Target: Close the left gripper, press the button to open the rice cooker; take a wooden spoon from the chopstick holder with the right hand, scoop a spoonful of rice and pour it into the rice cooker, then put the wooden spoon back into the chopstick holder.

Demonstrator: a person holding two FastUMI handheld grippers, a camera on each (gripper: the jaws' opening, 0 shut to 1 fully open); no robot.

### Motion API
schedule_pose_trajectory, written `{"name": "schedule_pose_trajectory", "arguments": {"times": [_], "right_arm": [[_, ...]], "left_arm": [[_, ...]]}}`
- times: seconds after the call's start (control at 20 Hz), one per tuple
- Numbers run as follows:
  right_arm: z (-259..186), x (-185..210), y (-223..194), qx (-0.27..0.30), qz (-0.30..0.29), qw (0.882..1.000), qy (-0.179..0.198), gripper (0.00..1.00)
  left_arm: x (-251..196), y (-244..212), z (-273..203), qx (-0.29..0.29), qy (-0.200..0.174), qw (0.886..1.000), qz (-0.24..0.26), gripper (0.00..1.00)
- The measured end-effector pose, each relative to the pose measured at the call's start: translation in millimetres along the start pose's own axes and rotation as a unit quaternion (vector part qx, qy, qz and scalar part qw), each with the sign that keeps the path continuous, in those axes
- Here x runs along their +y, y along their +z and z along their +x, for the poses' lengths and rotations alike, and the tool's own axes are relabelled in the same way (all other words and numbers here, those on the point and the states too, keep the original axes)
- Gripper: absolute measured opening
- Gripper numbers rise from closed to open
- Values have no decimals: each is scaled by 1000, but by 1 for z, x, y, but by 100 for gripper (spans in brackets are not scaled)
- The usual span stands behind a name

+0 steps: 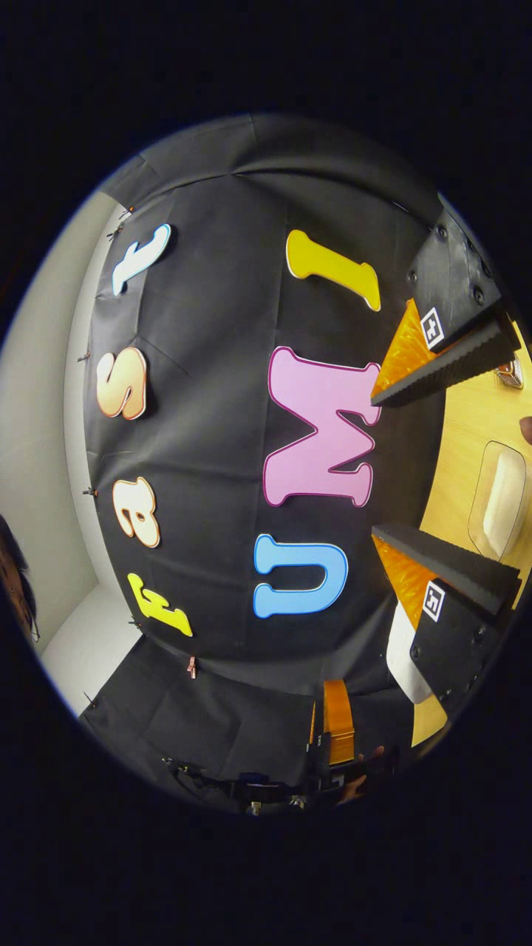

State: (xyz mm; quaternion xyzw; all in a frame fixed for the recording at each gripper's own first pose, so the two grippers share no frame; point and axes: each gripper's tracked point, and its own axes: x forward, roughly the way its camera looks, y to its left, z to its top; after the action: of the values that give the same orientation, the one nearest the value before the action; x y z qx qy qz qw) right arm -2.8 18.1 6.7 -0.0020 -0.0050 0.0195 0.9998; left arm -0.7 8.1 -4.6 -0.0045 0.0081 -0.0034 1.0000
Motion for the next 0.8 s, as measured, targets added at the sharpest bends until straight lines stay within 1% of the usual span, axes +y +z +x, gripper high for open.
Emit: {"name": "schedule_pose_trajectory", "arguments": {"times": [0.05,0.1,0.15,0.25,0.3,0.35,0.4,0.45,0.55,0.6,0.65,0.7,0.8], "right_arm": [[0,0,-1,0,-1,1000,0,97],[0,0,-1,1,-2,1000,-1,97],[0,-1,-2,2,-3,1000,-1,97],[0,-4,-2,3,-4,1000,-5,97],[-1,-5,-2,4,-5,1000,-7,97],[-2,-7,-2,5,-6,1000,-10,97],[-3,-9,-2,5,-8,1000,-12,98],[-4,-11,-2,6,-10,1000,-15,98],[-8,-18,-3,9,-17,1000,-23,97],[-12,-21,-4,13,-20,999,-28,97],[-15,-25,-6,17,-22,999,-32,97],[-19,-28,-7,21,-24,999,-38,97],[-26,-37,-9,26,-28,998,-51,97]], "left_arm": [[1,-2,0,2,-1,1000,-1,93],[3,-3,2,5,1,1000,-1,88],[6,-5,2,9,4,1000,-1,73],[8,-15,5,24,3,1000,-1,53],[10,-21,7,34,2,999,-2,45],[11,-34,10,50,-2,999,-6,29],[14,-47,13,66,1,998,-9,25],[20,-63,16,80,4,997,-11,14],[29,-98,21,117,11,993,-19,6],[34,-129,27,155,9,987,-28,5],[37,-150,29,182,7,983,-36,5],[39,-166,34,211,3,976,-51,5],[47,-190,40,254,12,964,-84,5]]}}
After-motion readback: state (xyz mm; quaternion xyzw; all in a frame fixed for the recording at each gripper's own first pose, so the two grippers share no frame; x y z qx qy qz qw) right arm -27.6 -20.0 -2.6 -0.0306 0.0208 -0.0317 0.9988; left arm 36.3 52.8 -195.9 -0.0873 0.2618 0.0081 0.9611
